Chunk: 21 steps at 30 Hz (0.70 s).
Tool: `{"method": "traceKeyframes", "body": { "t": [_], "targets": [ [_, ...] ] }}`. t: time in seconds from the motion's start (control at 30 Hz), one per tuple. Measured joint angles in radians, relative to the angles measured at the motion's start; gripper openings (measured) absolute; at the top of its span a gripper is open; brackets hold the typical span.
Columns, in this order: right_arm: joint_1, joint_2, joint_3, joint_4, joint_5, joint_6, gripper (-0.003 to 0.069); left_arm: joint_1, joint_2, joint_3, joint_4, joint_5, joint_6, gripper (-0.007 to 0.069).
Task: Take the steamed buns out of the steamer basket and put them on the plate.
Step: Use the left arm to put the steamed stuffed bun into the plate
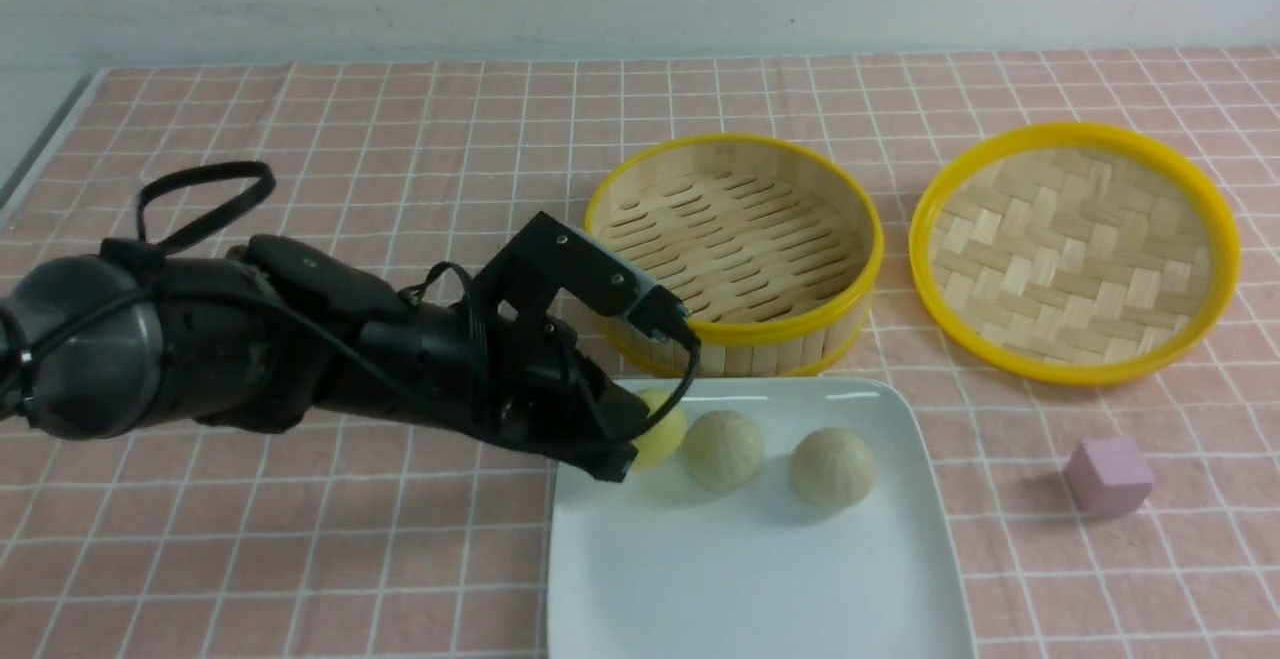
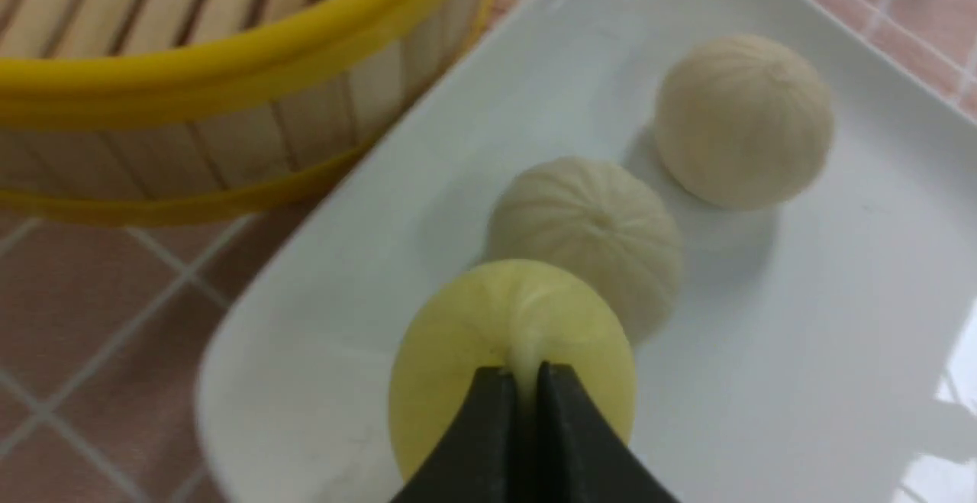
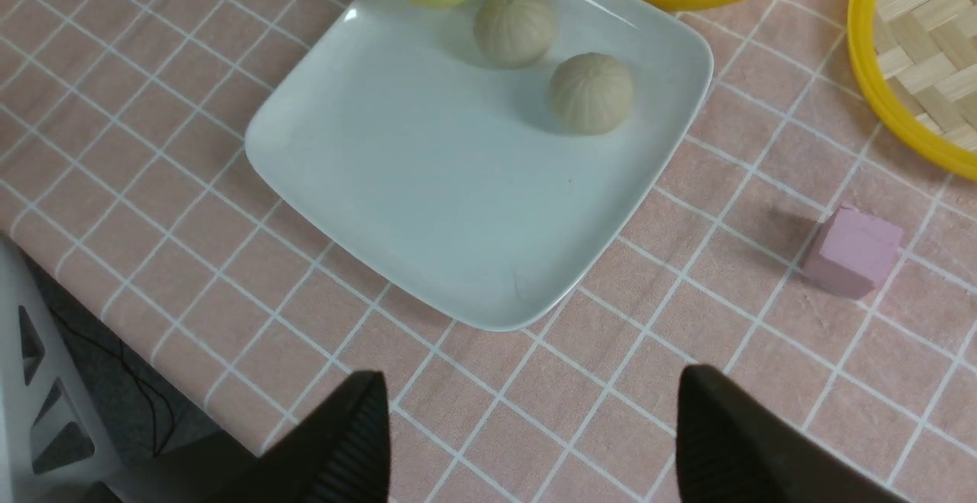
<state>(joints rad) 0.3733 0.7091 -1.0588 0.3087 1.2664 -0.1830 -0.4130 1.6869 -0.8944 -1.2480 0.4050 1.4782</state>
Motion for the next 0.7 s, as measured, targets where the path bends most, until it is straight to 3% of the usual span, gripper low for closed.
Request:
{"method": "traceKeyframes", "body": {
  "t": [0.7],
  "targets": [
    [0.0, 0.0, 0.0, 0.001, 0.0, 0.001, 0.0495, 0.0, 0.08, 0.0, -0.029, -0.026, 0.019, 0.0032]
  ]
}}
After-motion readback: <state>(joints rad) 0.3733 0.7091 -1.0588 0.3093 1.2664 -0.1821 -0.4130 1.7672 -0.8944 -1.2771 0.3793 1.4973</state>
